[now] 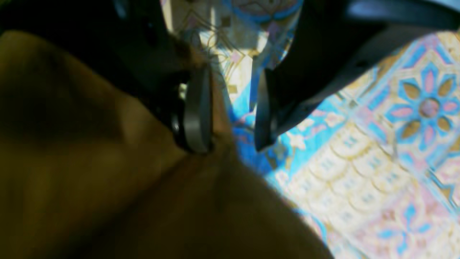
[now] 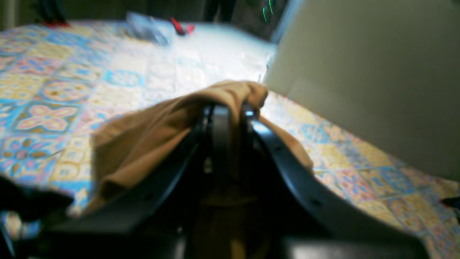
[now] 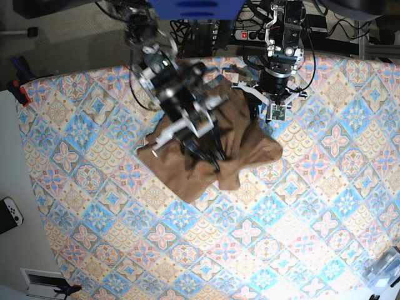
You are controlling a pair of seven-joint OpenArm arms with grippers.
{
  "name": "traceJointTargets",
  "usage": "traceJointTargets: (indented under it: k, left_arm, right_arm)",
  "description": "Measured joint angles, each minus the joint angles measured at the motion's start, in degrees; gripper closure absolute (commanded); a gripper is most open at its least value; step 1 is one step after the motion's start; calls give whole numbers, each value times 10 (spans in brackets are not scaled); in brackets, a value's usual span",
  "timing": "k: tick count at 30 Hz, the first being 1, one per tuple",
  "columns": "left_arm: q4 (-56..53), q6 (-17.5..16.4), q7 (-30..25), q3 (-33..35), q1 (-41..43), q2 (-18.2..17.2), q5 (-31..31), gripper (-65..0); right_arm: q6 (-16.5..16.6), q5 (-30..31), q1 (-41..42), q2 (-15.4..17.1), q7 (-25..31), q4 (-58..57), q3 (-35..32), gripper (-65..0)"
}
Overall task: Layout the t-shirt on the table in an organized manner, then fold the t-shirt properly
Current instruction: 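Grasp another part of the t-shirt with the left gripper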
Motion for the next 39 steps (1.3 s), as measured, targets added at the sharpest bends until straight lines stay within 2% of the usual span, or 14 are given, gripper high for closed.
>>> traceJointTargets:
  k: [3, 5, 8, 11, 15, 21, 23, 27, 30, 35, 39]
  left_arm:
    - [-7, 4, -5, -3, -5, -17, -1, -205]
    - [-8, 3, -4, -5, -4, -21, 0, -205]
    - [-8, 3, -2, -5, -2, -24, 0, -209]
    - [-8, 3, -4, -5, -4, -23, 0, -209]
    - [-8, 3, -4, -5, -6, -23, 0, -210]
    - [13, 3, -3, -5, -12, -23, -3, -211]
    - [18, 3, -9, -2, -25, -18, -5, -229]
    - [18, 3, -8, 41, -48, -18, -7, -361]
    - [18, 6, -2, 70, -60, -1, -7, -432]
    - [12, 5, -4, 87, -66, 15, -5, -436]
    - [-23, 0, 2, 72, -65, 32, -57, -436]
  right_arm:
    - [2, 4, 61, 2, -84, -7, -2, 0]
    - [-6, 3, 99, 5, -165, -12, -2, -87]
    - [-9, 7, 116, 3, -211, -34, -2, -236]
    - [2, 11, 97, 4, -225, -44, -5, -358]
    - [-4, 66, 110, 3, -217, -41, 0, -445]
    - [-6, 83, 78, 4, -220, -40, 42, -458]
    - [-8, 83, 67, 5, -219, -40, 43, -458]
    - [-3, 83, 45, 3, -218, -40, 42, -458]
    - [-6, 83, 25, 4, -218, -40, 42, -458]
    - [-12, 79, 6, 7, -219, -40, 46, -458]
    - [-2, 80, -1, 40, -218, -39, 45, -458]
